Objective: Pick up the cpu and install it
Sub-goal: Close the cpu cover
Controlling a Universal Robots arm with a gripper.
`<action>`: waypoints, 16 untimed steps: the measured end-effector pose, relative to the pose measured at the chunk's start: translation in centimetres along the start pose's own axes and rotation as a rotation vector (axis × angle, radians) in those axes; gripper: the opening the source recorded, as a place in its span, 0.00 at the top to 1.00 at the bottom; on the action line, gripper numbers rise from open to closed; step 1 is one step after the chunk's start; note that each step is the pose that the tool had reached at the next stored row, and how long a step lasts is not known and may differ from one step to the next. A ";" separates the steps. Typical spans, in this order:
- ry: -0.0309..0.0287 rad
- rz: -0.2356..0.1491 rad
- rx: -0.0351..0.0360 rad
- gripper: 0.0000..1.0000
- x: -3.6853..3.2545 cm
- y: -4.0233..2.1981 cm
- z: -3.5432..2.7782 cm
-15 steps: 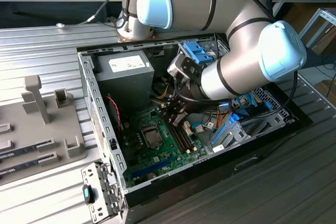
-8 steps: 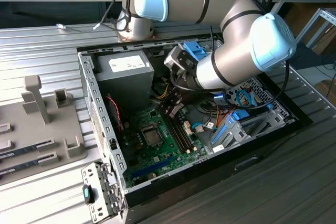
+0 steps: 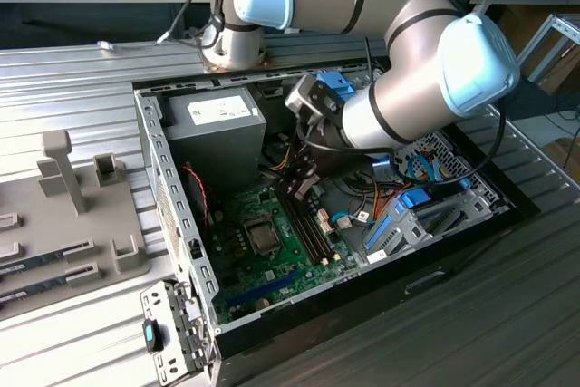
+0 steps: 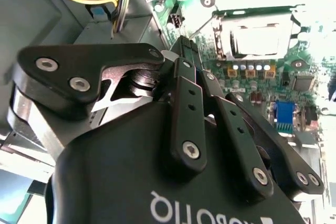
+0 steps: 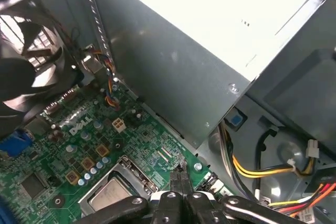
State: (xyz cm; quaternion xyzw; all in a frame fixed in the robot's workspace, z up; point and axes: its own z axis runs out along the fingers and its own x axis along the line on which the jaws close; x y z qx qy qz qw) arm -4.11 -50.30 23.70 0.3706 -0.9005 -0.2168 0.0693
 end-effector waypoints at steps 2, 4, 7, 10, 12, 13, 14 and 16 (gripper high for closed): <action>0.0001 0.000 0.0000 0.89 -0.03 0.39 -0.79; 0.0002 0.000 0.0000 0.89 -0.06 0.73 -1.49; 0.0005 0.000 -0.0004 0.89 -0.33 0.98 -1.45; 0.0018 0.001 -0.0017 0.89 -1.28 1.76 -0.94; 0.0020 0.000 -0.0019 0.89 -1.40 1.80 -0.78; 0.0023 0.000 -0.0019 0.89 -1.42 1.77 -0.63; 0.0029 -0.001 -0.0021 0.89 -1.49 1.68 -0.26; 0.0037 -0.003 -0.0020 0.89 -1.61 1.56 0.33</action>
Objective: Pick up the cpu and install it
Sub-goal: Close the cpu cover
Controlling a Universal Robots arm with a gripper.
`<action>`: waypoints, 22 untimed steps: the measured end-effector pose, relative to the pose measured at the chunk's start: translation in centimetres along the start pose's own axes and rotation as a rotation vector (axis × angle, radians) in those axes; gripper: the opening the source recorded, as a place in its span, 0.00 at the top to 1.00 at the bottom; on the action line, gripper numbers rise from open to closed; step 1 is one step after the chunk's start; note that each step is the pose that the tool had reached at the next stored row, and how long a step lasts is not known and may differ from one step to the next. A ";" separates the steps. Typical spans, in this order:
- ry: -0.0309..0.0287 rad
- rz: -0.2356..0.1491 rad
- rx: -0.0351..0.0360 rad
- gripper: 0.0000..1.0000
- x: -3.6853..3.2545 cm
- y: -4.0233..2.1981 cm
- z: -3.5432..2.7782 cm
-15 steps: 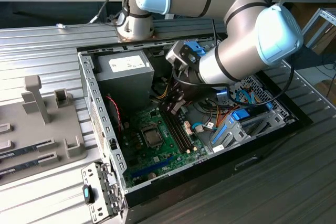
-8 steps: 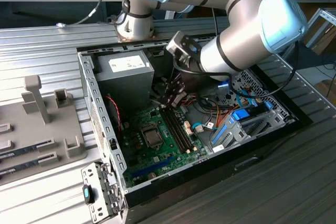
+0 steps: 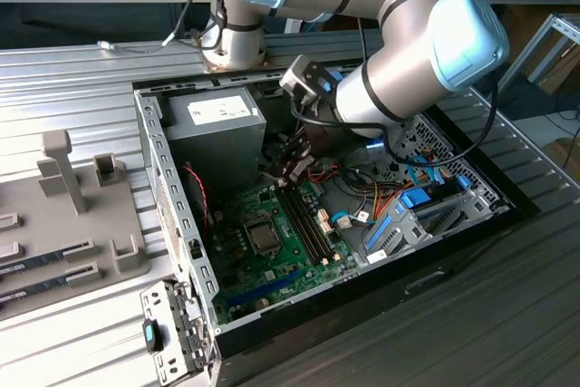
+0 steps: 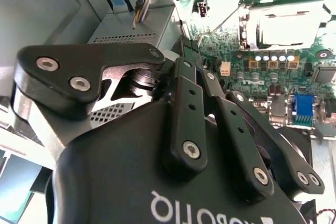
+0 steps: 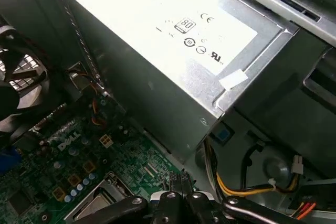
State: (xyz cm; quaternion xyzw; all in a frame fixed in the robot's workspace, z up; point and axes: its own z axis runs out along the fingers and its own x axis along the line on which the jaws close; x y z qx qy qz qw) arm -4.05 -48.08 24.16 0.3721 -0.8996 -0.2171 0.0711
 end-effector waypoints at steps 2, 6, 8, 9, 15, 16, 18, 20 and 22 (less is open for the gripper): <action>0.0002 0.000 0.0000 0.89 -0.07 0.02 0.26; 0.0001 -0.001 -0.0002 0.89 -0.09 0.13 0.88; 0.0004 -0.001 0.0000 0.89 0.06 0.24 1.01; 0.0004 -0.001 0.0000 0.89 0.18 0.32 1.10; 0.0042 -0.001 0.0034 0.89 0.35 0.36 1.18; 0.0089 0.001 0.0083 0.89 0.36 0.36 1.17; 0.0295 0.009 0.0307 0.89 0.36 0.37 1.15; 0.0660 0.023 0.0701 0.89 0.36 0.40 1.09; 0.0910 0.032 0.0971 0.89 0.35 0.41 1.06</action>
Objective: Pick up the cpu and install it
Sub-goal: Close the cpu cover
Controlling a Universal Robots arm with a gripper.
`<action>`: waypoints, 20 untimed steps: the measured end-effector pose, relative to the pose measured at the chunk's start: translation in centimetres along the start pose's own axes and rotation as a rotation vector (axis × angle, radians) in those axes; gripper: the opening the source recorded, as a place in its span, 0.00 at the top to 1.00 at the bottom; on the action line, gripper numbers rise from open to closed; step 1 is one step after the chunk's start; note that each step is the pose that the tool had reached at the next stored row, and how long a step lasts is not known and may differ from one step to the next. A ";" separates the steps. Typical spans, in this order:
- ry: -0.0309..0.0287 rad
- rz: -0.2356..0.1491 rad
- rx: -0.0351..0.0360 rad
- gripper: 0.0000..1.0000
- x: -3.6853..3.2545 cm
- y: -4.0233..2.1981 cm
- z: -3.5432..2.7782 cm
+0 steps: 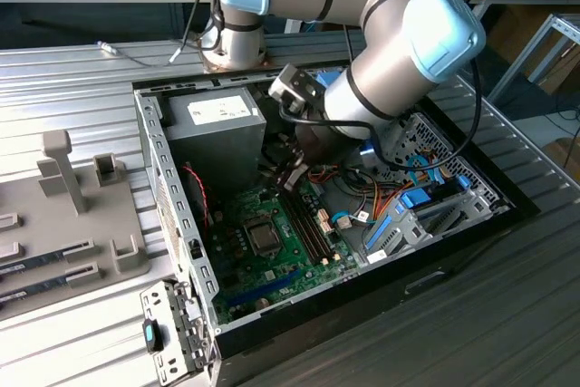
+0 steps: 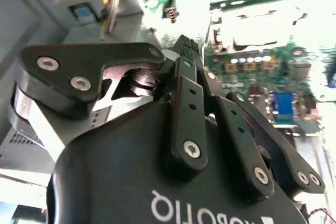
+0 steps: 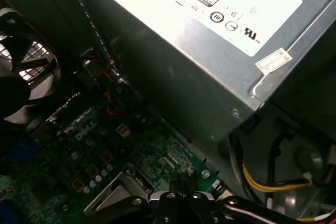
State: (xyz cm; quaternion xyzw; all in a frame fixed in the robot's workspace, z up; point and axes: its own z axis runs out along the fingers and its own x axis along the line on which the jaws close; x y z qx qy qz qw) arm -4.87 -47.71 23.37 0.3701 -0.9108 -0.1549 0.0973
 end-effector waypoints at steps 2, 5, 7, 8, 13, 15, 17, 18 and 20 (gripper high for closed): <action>0.0214 0.008 0.0228 0.89 0.01 0.02 -0.06; 0.0593 0.021 0.0632 0.89 0.01 0.09 -0.24; 0.0790 0.028 0.0845 0.89 0.02 0.10 -0.27; 0.0981 0.035 0.1049 0.89 0.02 0.10 -0.27; 0.1355 0.049 0.1436 0.89 -0.02 -0.07 0.17; 0.1363 0.049 0.1436 0.89 -0.03 -0.20 0.52; 0.1366 0.050 0.1432 0.89 -0.05 -0.30 0.79; 0.1375 0.050 0.1439 0.89 -0.04 -0.37 0.94; 0.1438 0.053 0.1507 0.89 -0.03 -0.50 1.15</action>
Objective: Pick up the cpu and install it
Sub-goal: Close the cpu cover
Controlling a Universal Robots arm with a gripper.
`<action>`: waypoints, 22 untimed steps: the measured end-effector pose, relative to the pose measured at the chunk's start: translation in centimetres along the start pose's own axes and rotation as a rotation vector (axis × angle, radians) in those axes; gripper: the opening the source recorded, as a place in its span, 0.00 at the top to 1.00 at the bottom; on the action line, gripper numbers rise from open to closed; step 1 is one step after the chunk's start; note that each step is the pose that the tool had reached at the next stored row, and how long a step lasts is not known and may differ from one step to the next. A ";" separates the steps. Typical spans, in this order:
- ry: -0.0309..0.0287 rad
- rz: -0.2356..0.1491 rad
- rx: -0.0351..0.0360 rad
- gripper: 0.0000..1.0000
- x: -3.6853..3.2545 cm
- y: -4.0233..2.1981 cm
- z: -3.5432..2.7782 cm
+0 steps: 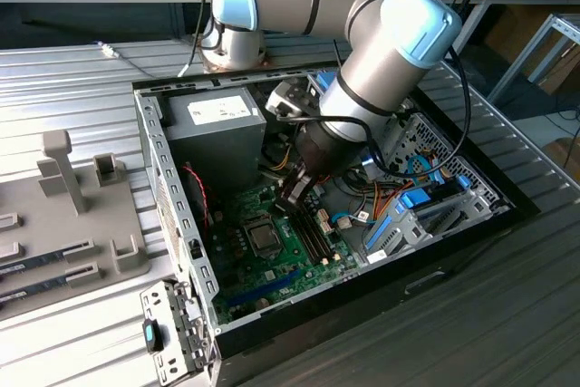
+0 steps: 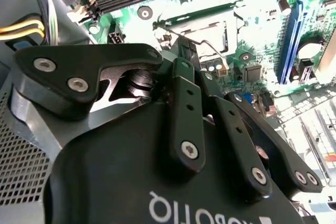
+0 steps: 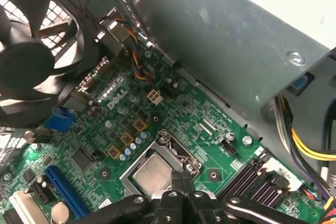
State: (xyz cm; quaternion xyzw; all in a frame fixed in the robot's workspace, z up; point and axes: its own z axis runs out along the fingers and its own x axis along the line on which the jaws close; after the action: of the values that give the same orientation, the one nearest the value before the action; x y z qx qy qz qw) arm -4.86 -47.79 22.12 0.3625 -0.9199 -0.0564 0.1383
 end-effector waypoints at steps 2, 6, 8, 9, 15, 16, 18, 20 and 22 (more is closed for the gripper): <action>0.0073 0.003 0.0079 0.89 0.02 -0.05 0.08; 0.0205 0.009 0.0218 0.89 -0.01 -0.18 0.37; 0.0238 0.010 0.0244 0.89 -0.14 -0.29 0.59; 0.0257 0.010 0.0258 0.89 -0.24 -0.39 0.77; 0.0317 0.011 0.0297 0.89 -0.49 -0.82 1.91; 0.0325 0.011 0.0302 0.89 -0.52 -0.93 2.16; 0.0330 0.011 0.0303 0.89 -0.49 -1.13 2.50; 0.0336 0.011 0.0308 0.89 -0.31 -1.40 2.65; 0.0341 0.010 0.0312 0.89 -0.08 -1.70 2.79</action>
State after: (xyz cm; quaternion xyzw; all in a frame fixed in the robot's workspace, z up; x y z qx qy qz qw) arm -4.52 -48.97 19.09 0.3608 -0.9201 -0.0352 0.1486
